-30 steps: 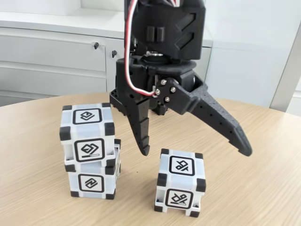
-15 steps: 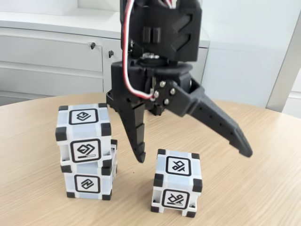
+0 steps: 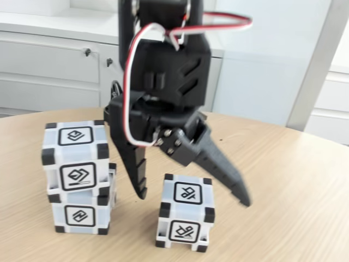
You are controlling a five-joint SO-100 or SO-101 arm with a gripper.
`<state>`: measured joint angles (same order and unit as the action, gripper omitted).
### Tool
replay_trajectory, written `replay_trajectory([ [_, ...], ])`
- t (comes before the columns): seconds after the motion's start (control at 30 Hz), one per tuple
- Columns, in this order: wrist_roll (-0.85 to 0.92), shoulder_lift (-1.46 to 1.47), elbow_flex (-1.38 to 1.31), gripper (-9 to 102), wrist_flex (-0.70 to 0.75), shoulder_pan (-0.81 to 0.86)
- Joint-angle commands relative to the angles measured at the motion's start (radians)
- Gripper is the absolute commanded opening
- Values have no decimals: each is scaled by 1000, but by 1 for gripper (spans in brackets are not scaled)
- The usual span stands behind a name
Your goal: Stack cubes from left to right.
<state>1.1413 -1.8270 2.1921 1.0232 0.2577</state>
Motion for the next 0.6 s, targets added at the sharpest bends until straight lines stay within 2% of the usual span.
replay_trajectory([
  [0.0, -2, 11, -11, 46, -9, 5],
  [0.13, 5, 11, -11, 40, -9, 5],
  [0.3, -11, 11, -12, 15, -9, 5],
  [0.43, -15, 6, -17, 7, -9, 5],
  [0.57, -20, -8, -14, 5, -9, 5],
])
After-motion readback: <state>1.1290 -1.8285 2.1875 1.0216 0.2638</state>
